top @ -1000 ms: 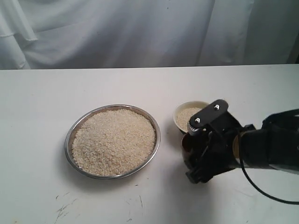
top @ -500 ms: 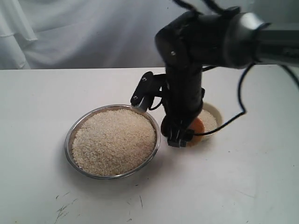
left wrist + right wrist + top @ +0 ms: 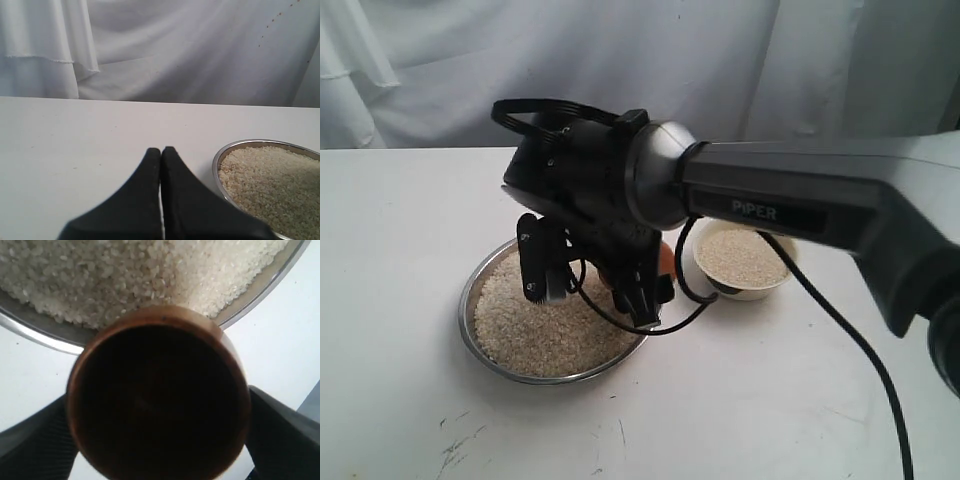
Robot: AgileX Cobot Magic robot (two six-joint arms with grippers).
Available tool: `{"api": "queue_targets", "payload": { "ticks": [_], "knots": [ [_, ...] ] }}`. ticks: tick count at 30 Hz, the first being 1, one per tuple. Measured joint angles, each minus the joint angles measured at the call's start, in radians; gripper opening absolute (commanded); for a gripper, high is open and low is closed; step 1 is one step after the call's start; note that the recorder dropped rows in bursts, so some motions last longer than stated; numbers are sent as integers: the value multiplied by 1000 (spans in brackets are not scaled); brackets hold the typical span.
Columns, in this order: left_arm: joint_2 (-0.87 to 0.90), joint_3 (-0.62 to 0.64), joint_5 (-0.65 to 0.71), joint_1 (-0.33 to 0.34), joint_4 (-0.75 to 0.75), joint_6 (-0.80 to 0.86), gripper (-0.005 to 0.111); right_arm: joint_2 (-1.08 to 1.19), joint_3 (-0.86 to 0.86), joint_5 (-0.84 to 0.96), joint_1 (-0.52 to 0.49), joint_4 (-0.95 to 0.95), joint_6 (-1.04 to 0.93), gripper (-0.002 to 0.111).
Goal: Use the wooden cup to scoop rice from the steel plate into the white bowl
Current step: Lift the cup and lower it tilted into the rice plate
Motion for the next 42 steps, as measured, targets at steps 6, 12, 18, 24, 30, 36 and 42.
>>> {"api": "queue_targets", "payload": {
  "ticks": [6,12,18,24,30,36,42],
  "knots": [
    [0,0,0,0,0,0,0,5,0,-48,7,-104,-5,0],
    [0,0,0,0,0,0,0,24,0,-63,5,-115,-14,0],
    [0,0,0,0,0,0,0,26,0,-114,5,-57,-34,0],
    [0,0,0,0,0,0,0,41,0,-150,5,-20,-51,11],
    [0,0,0,0,0,0,0,42,0,-161,3,-7,-53,49],
    [0,0,0,0,0,0,0,45,0,-209,28,-2,-7,73],
    [0,0,0,0,0,0,0,47,0,-259,57,2,67,81]
  ]
}}
